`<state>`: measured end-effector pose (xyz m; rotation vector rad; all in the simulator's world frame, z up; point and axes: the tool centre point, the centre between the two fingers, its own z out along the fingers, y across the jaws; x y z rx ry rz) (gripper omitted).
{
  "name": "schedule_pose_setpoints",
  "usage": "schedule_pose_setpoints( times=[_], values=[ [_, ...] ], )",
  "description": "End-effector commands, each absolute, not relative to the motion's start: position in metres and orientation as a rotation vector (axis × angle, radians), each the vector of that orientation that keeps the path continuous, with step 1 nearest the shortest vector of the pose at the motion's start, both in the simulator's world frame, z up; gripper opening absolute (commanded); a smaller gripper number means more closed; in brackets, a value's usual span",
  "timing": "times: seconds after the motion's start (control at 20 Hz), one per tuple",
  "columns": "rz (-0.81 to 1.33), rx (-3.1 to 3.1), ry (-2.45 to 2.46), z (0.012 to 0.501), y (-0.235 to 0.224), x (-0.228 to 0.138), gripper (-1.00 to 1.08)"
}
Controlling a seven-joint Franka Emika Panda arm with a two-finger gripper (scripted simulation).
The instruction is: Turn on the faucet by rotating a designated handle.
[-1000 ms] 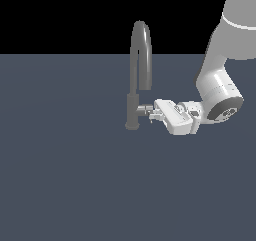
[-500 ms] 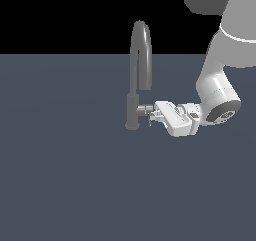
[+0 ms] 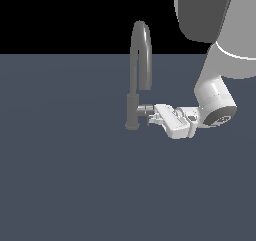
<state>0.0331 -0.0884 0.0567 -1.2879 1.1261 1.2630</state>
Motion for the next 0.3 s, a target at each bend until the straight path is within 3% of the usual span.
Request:
schedule_pose_setpoints(
  times=[0.0,0.25],
  values=[
    [1.261,-1.276,1.156,0.035,-0.083,0.037,-1.0],
    [1.267,-1.271,1.166,0.025,-0.082,0.04,-1.0]
  ],
)
